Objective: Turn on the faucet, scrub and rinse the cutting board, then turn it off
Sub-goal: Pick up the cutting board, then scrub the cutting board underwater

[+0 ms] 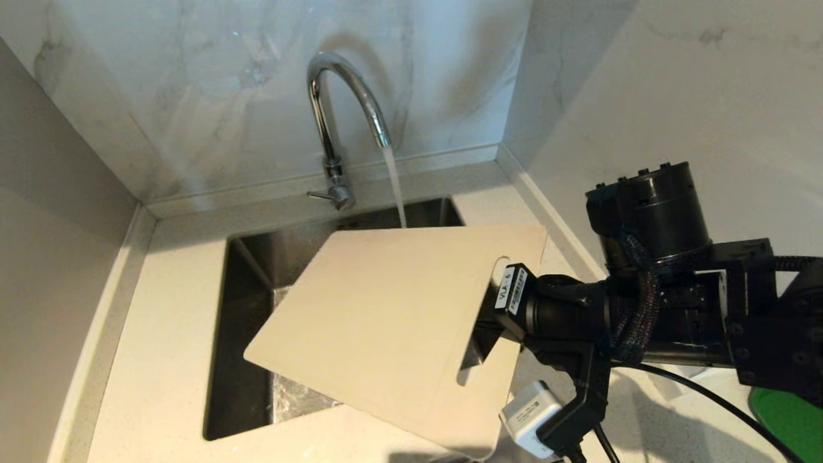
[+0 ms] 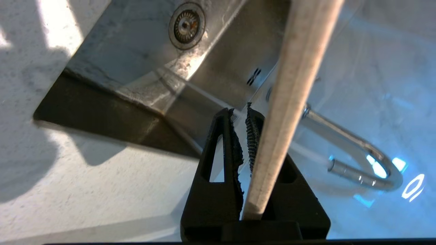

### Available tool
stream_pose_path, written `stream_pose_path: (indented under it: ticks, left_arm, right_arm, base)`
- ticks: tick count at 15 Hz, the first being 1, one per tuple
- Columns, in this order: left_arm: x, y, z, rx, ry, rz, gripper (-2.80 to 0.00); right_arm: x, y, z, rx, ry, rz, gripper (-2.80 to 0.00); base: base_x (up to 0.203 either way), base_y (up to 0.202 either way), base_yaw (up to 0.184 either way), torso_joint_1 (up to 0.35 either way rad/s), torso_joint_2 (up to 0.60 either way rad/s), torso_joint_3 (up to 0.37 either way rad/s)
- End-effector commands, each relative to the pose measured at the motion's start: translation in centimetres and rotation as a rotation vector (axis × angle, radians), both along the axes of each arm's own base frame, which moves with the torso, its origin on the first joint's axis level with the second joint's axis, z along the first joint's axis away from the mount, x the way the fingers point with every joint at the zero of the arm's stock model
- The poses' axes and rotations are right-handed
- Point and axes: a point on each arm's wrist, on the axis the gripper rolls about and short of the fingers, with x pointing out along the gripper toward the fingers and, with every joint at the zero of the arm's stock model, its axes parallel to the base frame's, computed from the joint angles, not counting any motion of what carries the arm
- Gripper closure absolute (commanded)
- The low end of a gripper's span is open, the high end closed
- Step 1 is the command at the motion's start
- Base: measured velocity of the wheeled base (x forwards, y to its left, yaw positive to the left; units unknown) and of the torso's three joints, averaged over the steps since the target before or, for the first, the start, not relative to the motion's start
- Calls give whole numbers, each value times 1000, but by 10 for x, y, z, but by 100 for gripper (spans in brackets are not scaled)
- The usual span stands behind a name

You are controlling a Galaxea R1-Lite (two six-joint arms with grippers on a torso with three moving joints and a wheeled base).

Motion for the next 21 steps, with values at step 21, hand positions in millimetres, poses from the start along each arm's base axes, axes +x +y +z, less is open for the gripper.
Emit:
stream_pose_path:
  ticks: [21]
  left_arm:
    - [0,0,0,-1,-1,0,0]
  right_arm:
    - [1,31,-16,-57,86,254,0]
  base:
    - [0,0,0,0,0,0]
